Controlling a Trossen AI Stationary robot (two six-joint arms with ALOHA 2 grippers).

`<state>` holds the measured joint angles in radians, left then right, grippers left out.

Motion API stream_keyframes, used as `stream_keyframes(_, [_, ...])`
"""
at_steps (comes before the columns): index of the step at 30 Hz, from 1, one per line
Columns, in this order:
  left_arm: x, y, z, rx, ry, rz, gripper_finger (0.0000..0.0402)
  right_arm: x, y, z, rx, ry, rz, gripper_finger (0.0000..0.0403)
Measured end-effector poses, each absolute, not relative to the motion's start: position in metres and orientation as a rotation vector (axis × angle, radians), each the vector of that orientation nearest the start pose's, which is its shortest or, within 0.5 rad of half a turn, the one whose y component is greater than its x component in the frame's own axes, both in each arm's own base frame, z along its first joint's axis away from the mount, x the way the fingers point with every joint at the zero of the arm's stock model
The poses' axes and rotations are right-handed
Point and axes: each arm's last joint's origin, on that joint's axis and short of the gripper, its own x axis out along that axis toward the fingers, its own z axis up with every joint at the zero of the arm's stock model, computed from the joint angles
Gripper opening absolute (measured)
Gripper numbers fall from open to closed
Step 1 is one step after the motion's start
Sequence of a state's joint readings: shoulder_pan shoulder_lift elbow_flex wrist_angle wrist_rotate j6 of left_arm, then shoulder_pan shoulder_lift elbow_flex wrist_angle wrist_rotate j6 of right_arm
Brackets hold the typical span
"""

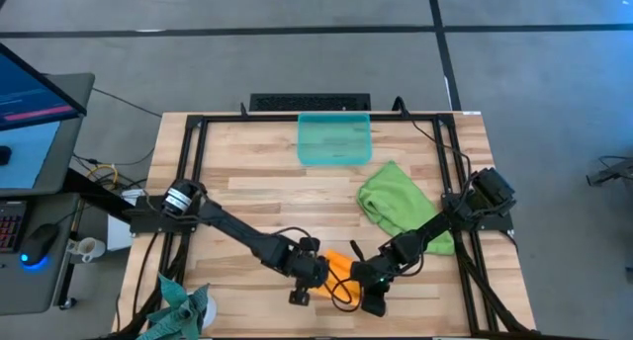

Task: Roll microfiber towels into tight, uniform cylinder then place into a basket
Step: Roll the orange microfiber towel

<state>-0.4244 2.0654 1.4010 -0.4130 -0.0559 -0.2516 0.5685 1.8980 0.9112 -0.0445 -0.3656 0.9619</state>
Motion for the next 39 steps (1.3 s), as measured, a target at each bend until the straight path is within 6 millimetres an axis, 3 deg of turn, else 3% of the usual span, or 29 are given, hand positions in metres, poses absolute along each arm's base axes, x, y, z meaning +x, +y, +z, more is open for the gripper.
stream_keyframes(8, [0.384,-0.171,0.146,0.05,1.077,-0.203,0.0061,0.278,0.194,0.101,0.746,1.377,0.22,0.0036])
stream_keyframes(21, [0.379,-0.163,0.133,-0.044,1.098,-0.185,0.0061,0.281,0.193,0.102,0.79,1.376,0.212,0.013])
stream_keyframes(30, [0.378,-0.157,0.132,-0.136,1.142,-0.1,0.0061,0.274,0.19,0.117,0.735,1.322,0.158,0.0112])
stream_keyframes(39, [0.377,-0.158,0.131,-0.214,1.147,-0.047,0.0061,0.247,0.18,0.141,0.579,1.355,-0.032,0.01])
